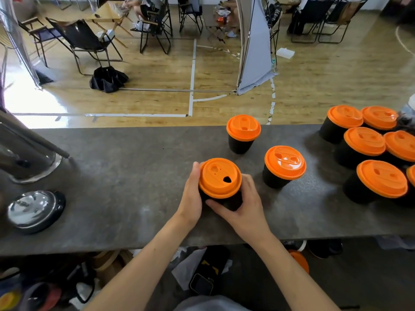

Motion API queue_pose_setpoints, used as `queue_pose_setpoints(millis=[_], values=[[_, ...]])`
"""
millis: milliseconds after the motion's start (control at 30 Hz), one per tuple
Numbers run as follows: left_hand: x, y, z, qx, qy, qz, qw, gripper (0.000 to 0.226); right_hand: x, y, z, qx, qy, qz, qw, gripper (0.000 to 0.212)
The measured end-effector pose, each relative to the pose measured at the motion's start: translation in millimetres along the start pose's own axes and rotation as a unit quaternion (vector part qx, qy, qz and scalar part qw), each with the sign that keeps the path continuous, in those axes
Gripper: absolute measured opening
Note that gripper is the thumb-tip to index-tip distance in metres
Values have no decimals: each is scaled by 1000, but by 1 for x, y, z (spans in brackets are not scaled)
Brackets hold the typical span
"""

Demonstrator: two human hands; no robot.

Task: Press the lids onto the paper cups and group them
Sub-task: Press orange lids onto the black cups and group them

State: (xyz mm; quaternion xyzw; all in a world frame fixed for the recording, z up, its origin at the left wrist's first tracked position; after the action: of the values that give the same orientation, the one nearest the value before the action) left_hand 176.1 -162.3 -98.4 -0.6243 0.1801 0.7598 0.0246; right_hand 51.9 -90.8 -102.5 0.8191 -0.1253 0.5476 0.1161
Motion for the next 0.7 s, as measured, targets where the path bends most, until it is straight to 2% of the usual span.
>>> queue_pose_setpoints(millis=[100, 267, 433, 633, 700], values=[[-3, 2, -1, -9, 10, 8, 1000, 47, -2, 0, 1, 2, 6, 8, 1000, 72], [-4, -3, 0, 7, 12, 25, 1000, 42, -4, -1, 2, 9, 40, 42, 998, 93], [-5, -3, 3, 30, 18, 5, 999, 46, -5, -1, 0, 14, 27, 54, 998, 91], [-11, -9, 6, 35, 52, 71, 995, 51, -4, 0, 3, 16, 9, 47, 999, 94], [-12, -11, 6, 44, 43, 66, 996, 53, -4, 1, 3, 4, 16, 44, 999, 89]])
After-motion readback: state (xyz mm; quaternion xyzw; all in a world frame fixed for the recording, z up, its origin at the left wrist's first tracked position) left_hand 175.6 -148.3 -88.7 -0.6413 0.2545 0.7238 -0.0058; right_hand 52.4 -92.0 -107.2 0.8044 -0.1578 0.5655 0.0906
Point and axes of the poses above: each hand's wrist, its own y-axis towards the middle knuckle, its own z-axis out of the palm, x = y × z, the point moved 2 cm from there along y, towards the middle knuckle, and after that the axes turned 14 degrees about z, right-handed, at the moved point
